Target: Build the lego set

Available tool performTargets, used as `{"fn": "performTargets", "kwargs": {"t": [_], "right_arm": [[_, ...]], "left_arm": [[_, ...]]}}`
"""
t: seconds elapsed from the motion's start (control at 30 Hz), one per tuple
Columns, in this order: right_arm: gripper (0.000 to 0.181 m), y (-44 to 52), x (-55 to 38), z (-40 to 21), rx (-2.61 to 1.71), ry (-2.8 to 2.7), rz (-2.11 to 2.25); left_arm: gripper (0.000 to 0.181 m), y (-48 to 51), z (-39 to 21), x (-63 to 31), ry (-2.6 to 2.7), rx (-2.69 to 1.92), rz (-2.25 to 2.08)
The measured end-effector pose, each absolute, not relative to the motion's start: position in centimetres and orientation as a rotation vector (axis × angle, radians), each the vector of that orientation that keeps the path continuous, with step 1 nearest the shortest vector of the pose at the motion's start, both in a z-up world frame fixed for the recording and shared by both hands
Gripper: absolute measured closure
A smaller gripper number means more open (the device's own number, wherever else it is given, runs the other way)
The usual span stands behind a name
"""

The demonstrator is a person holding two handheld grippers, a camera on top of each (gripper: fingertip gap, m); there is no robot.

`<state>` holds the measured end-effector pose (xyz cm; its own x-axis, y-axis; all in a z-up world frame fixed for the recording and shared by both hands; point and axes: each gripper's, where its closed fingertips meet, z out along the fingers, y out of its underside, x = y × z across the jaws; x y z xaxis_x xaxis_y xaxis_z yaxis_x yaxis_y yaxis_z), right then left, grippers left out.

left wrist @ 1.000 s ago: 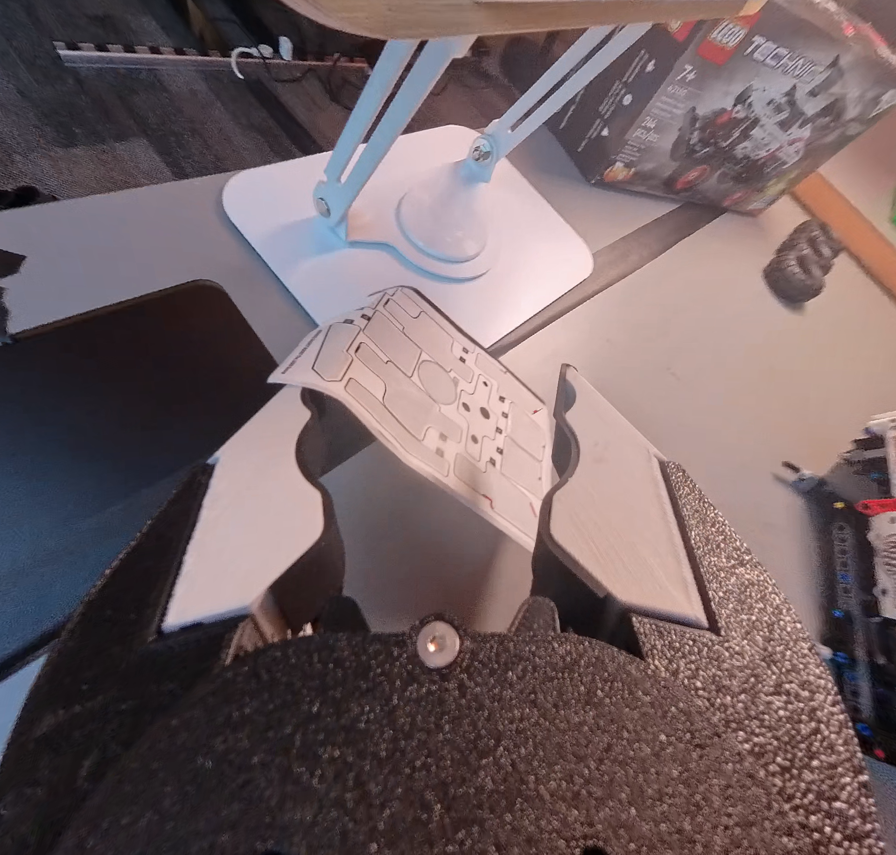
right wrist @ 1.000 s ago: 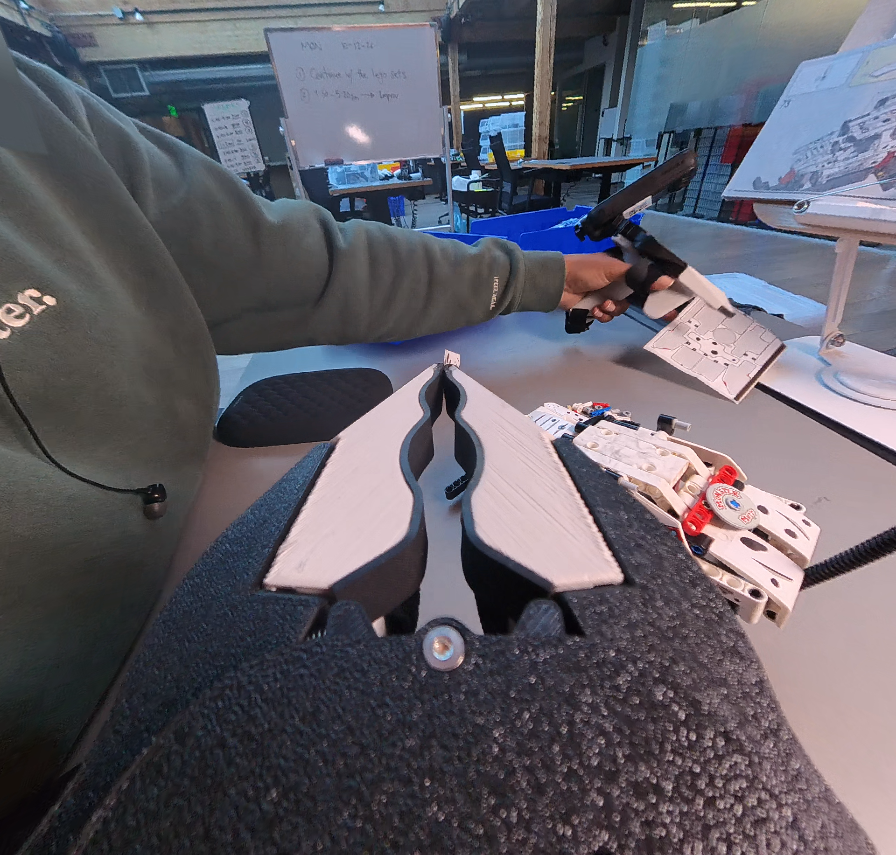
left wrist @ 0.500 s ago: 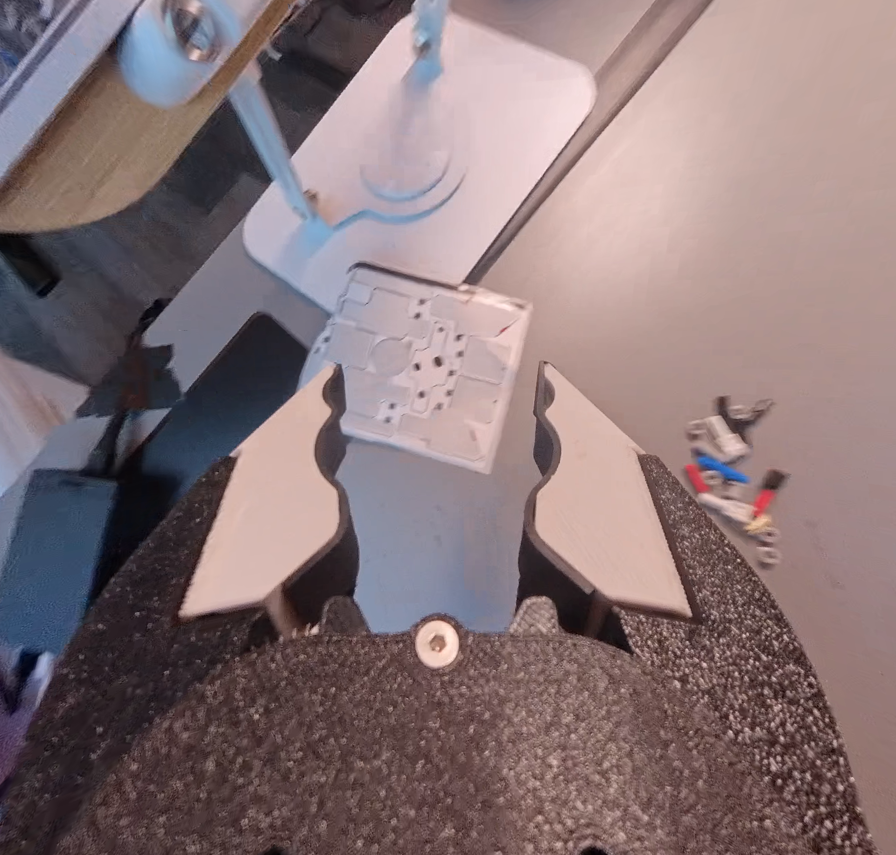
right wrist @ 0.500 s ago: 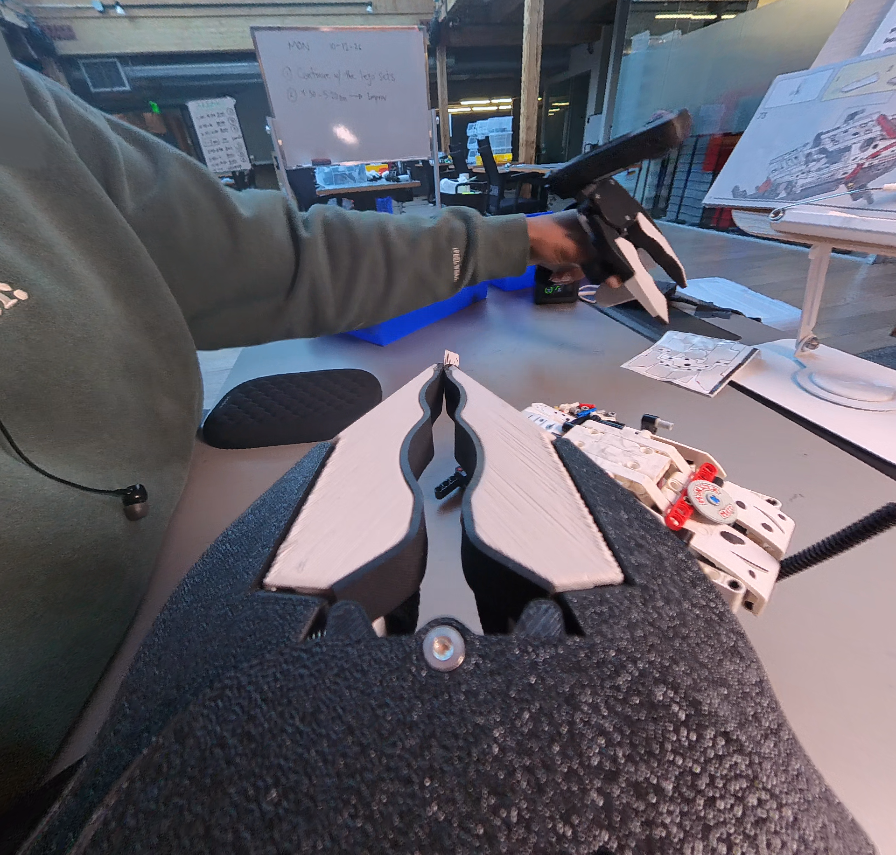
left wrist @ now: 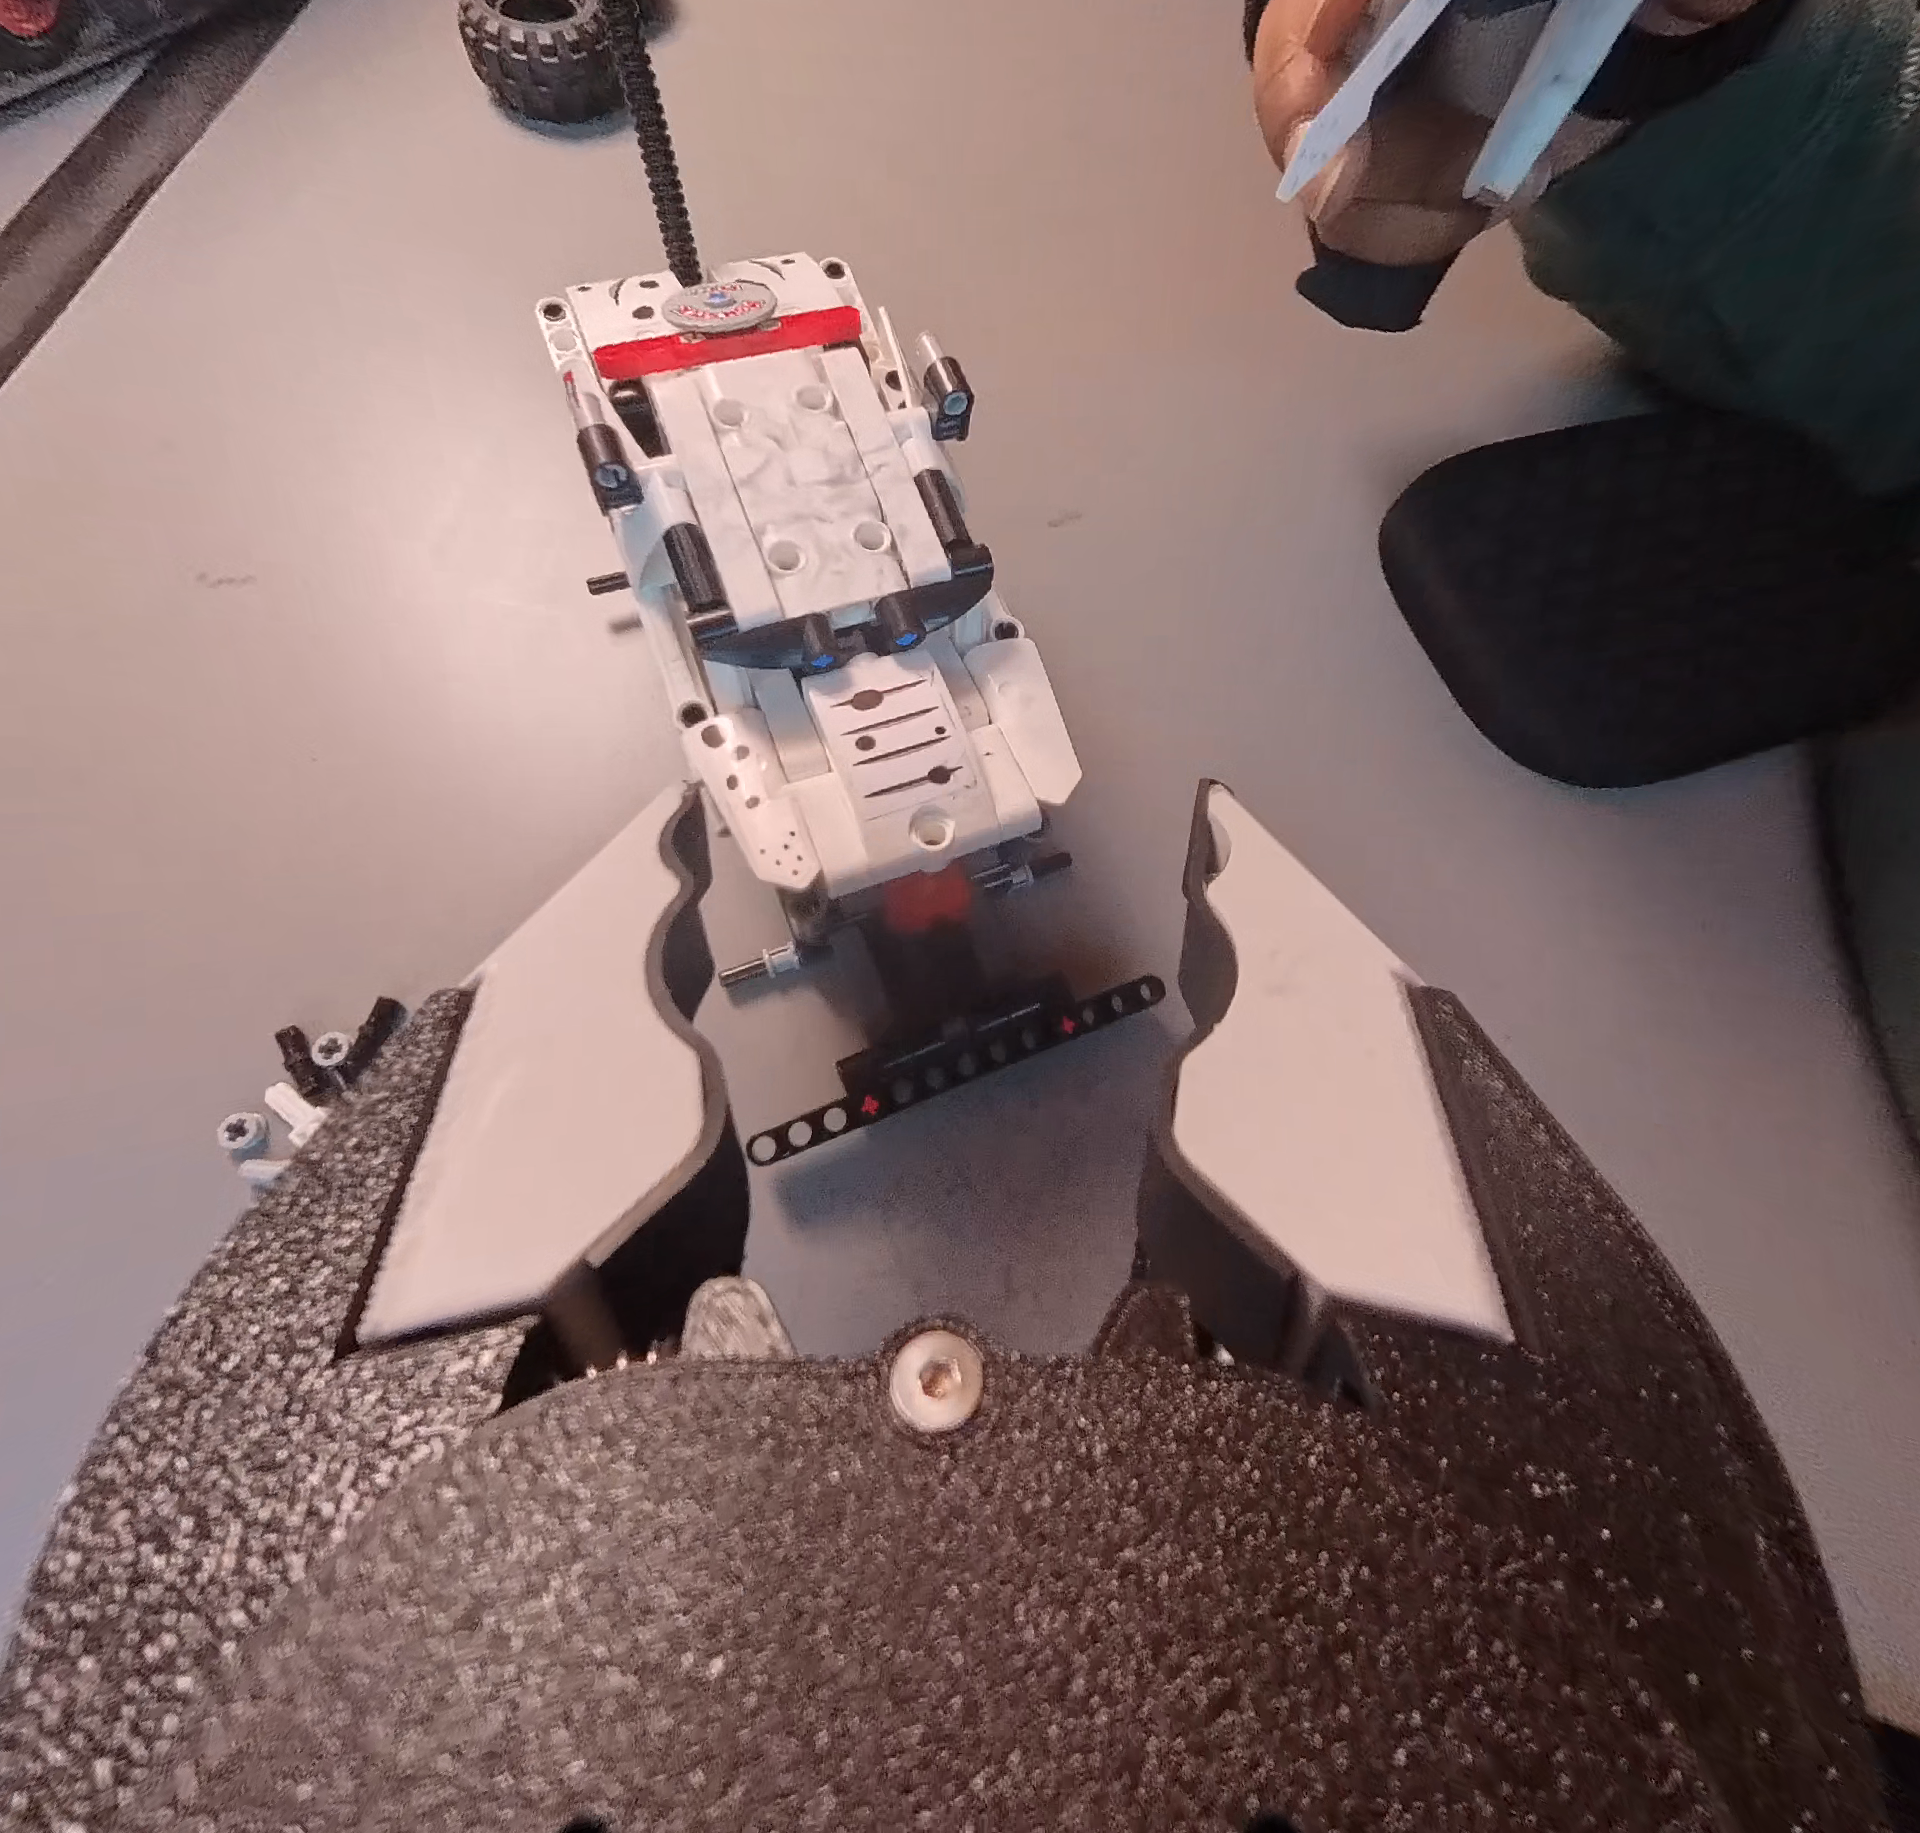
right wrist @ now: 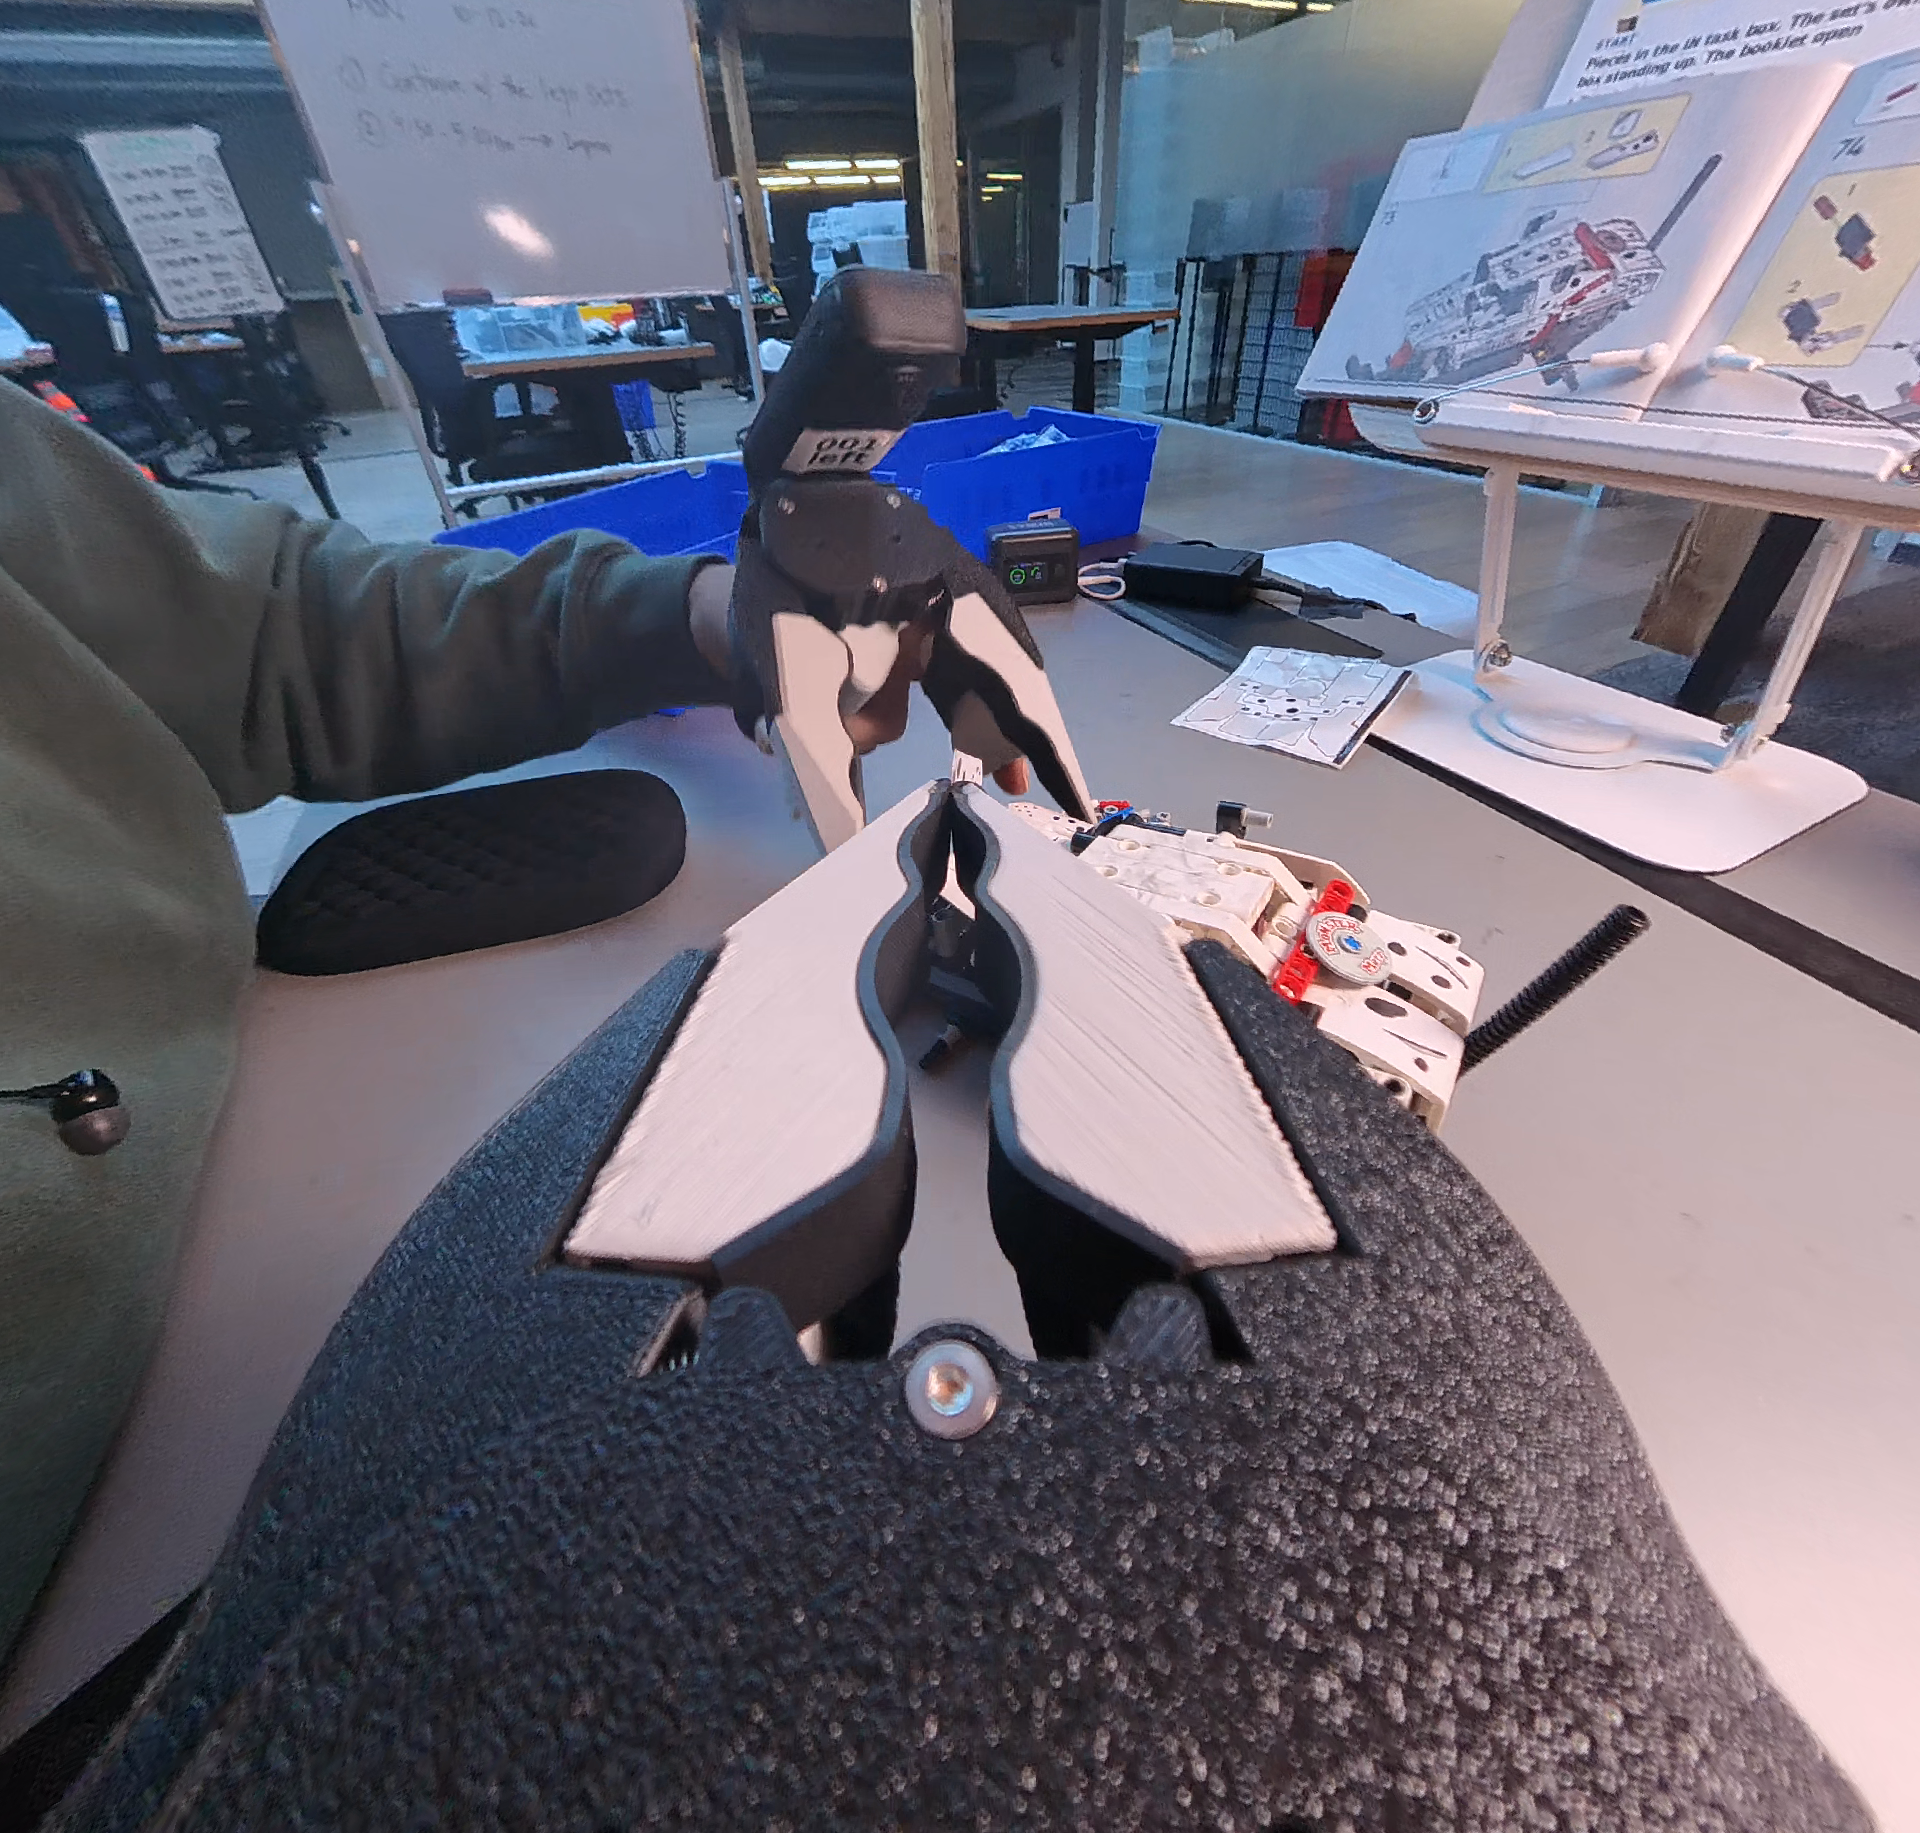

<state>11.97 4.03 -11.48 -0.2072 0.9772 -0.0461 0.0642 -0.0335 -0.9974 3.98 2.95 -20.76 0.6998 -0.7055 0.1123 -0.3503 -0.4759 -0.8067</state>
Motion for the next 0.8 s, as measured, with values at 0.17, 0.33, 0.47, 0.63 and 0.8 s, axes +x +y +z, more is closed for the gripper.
{"fn": "performTargets", "kwargs": {"t": [0.17,0.33,0.47,0.63,0.8], "right_arm": [[0.181,2.7,11.9,-11.6,-1.151,-1.441,1.283],[0.181,1.1,12.3,-12.3,-1.069,-1.483,1.185],[0.181,-1.3,12.8,-12.0,-0.928,-1.516,1.128],[0.181,-3.8,12.7,-11.4,-0.781,-1.554,1.079],[0.181,-7.0,11.8,-10.5,-0.472,-1.611,0.812]], "left_arm": [[0.115,3.2,-21.0,4.0,0.646,-2.090,-0.376],[0.118,0.7,-21.1,4.4,0.548,-2.118,-0.247],[0.121,-2.3,-20.6,4.0,0.646,-2.059,-0.180],[0.139,-6.3,-14.1,6.0,0.378,-1.908,-0.891],[0.142,-8.1,-10.2,9.2,0.068,-1.649,-1.697]]}}
